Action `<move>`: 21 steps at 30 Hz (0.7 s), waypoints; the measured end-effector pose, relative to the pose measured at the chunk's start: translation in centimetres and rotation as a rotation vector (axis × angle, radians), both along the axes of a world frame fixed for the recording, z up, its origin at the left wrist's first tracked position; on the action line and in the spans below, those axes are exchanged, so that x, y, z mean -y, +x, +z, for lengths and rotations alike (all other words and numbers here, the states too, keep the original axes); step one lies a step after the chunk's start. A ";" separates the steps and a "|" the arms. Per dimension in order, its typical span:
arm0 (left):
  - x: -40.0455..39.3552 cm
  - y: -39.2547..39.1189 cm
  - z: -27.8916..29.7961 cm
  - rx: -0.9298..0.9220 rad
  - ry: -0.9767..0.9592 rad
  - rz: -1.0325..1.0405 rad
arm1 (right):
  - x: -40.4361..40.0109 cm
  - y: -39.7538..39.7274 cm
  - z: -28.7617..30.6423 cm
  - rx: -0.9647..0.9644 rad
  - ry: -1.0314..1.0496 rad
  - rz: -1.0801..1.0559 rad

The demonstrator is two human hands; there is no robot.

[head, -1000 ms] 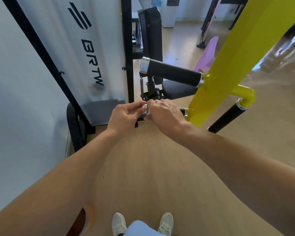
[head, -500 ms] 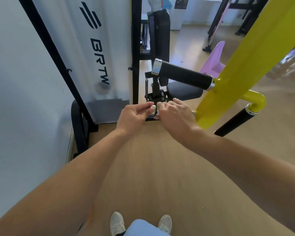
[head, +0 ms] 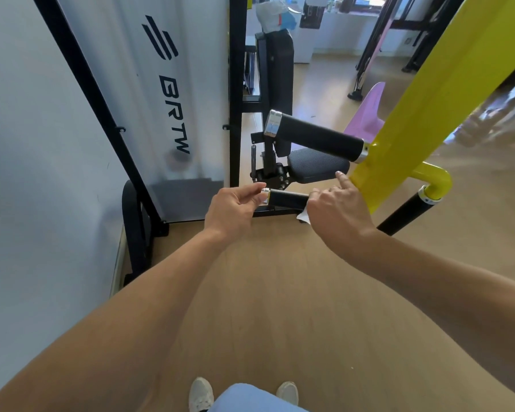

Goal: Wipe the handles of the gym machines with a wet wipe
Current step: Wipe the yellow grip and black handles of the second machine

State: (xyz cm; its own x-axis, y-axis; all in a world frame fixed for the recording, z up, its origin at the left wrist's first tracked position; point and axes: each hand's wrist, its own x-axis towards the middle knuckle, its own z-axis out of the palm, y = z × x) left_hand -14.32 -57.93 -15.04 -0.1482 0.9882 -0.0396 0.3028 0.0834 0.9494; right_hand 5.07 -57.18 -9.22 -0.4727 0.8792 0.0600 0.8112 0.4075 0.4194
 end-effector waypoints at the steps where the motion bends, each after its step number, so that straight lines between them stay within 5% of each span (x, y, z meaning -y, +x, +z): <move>1: 0.0 -0.1 0.0 -0.003 -0.001 0.002 | -0.3 -0.2 -0.6 -0.089 0.006 0.020; 5: 0.0 -0.2 0.1 -0.016 0.000 0.003 | -1.3 -2.5 -2.6 -0.406 -0.082 0.137; 9: 0.2 -0.3 0.2 -0.010 0.008 -0.017 | -1.2 -4.2 -2.5 -0.486 -0.164 0.140; 12: 0.2 -0.4 0.2 -0.014 0.013 -0.012 | -0.4 -3.3 -1.5 -0.382 -0.130 0.019; 17: 0.5 -0.2 0.5 -0.002 -0.005 -0.013 | 0.7 0.2 0.1 0.203 0.047 -0.098; 21: 0.8 -0.2 0.7 -0.013 -0.020 0.002 | 0.5 0.5 -0.1 0.156 0.146 0.039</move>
State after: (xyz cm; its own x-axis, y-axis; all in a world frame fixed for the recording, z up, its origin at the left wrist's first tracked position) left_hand -14.47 -58.75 -14.36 -0.1507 0.9869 -0.0569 0.3147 0.1025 0.9436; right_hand 5.57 -57.70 -9.30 -0.5196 0.8474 0.1088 0.7168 0.3630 0.5953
